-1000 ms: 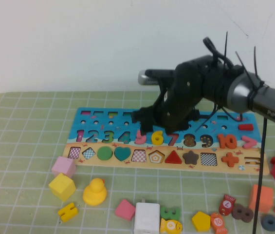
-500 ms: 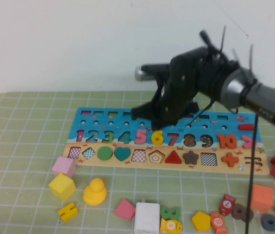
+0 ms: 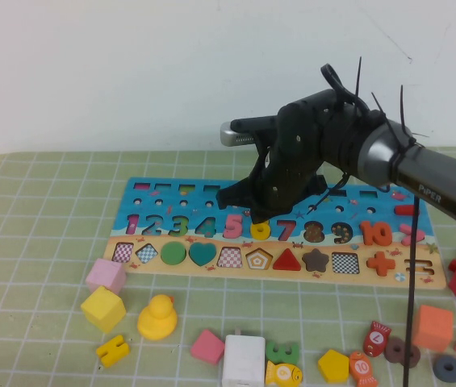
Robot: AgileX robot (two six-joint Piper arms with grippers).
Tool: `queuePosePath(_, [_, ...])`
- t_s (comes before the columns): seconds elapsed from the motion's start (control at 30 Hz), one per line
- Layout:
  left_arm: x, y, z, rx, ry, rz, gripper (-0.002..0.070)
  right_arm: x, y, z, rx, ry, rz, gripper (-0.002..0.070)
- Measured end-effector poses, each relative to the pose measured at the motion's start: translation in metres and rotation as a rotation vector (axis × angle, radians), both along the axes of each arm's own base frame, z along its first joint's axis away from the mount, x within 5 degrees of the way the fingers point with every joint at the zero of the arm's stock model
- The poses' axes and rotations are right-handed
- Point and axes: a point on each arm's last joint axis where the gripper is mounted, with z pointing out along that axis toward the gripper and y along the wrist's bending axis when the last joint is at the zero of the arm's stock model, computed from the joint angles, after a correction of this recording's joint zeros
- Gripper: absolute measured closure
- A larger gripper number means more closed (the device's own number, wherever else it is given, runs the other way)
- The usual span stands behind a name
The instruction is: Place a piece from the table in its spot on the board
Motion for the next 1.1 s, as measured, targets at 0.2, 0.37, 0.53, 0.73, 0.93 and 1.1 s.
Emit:
queuePosePath(0.2, [0.0,0.0,0.0,0.0,0.0,0.0,0.0677,0.003,0.002,0.007,0.018,-0.06,0.008,0.0677])
queuePosePath(0.37, [0.0,0.0,0.0,0.0,0.0,0.0,0.0677,0.006,0.006,0.01,0.063,-0.099,0.005,0.0677])
queuePosePath(0.53, [0.0,0.0,0.0,0.0,0.0,0.0,0.0677,0.004,0.006,0.007,0.045,-0.08,0.008,0.0677])
queuePosePath(0.73, [0.0,0.0,0.0,0.0,0.0,0.0,0.0677,0.003,0.005,0.001,0.023,-0.051,0.015,0.0677])
queuePosePath(0.93, [0.0,0.0,0.0,-0.004,0.0,0.001,0.0677,-0.007,-0.004,0.029,-0.073,-0.069,0.076,0.0677])
queuePosePath(1.1, [0.0,0.0,0.0,-0.003,0.002,0.001,0.0677,-0.022,-0.025,0.073,-0.22,-0.098,0.086,0.0677])
